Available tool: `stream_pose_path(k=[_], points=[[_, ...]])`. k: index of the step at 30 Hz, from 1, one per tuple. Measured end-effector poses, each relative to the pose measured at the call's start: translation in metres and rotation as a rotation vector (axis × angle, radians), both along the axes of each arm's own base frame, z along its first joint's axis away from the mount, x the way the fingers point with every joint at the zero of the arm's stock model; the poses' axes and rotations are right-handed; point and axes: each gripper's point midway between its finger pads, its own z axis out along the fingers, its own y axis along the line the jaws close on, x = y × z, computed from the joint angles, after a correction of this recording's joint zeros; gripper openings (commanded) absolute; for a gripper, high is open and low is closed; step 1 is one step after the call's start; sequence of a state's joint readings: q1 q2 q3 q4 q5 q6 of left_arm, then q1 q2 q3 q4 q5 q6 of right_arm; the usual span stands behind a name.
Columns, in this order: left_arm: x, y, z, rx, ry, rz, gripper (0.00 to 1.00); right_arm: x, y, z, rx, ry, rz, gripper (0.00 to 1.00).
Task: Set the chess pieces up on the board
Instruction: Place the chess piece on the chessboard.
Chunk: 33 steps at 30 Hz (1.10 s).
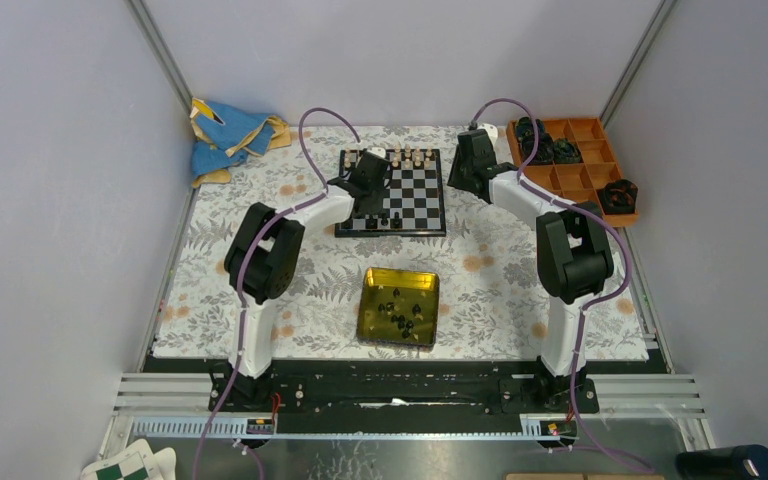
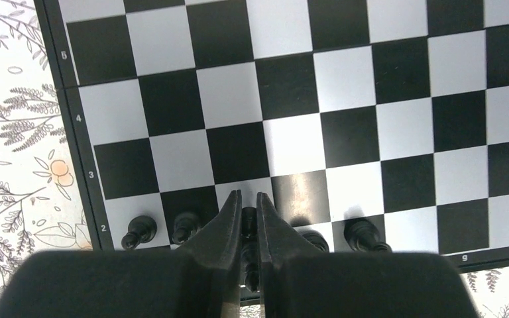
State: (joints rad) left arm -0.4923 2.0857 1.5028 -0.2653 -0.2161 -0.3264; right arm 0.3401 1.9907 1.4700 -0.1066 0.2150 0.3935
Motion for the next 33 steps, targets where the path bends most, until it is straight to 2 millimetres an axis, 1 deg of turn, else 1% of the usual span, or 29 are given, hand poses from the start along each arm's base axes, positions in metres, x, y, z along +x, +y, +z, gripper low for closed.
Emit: stream_pose_path(k=[4, 10, 16, 23, 26, 28, 33], points=[[-0.0043, 0.003, -0.0062, 0.006, 0.014, 0.009, 0.03, 0.0, 0.0, 0.0, 0.0, 0.0, 0.0, 0.4], [-0.004, 0.0033, -0.0061, 0.002, 0.013, 0.021, 0.05, -0.0009, -0.0003, -0.0015, -0.001, 0.003, 0.0, 0.4], [-0.0035, 0.0034, -0.0058, 0.0, 0.011, 0.025, 0.06, -0.0048, -0.0017, -0.0079, -0.006, 0.016, 0.0, 0.4], [-0.0031, 0.0032, -0.0055, -0.001, 0.01, 0.025, 0.07, -0.0057, -0.002, -0.0088, -0.006, 0.017, 0.0, 0.4], [-0.003, 0.0031, -0.0054, -0.001, 0.009, 0.025, 0.1, -0.0057, -0.002, -0.0088, -0.006, 0.017, 0.0, 0.41], [-0.003, 0.0031, -0.0054, -0.001, 0.01, 0.026, 0.15, -0.0057, -0.002, -0.0088, -0.006, 0.017, 0.0, 0.4], [-0.003, 0.003, -0.0054, -0.001, 0.01, 0.026, 0.22, -0.0058, -0.0021, -0.009, -0.007, 0.018, 0.0, 0.4]])
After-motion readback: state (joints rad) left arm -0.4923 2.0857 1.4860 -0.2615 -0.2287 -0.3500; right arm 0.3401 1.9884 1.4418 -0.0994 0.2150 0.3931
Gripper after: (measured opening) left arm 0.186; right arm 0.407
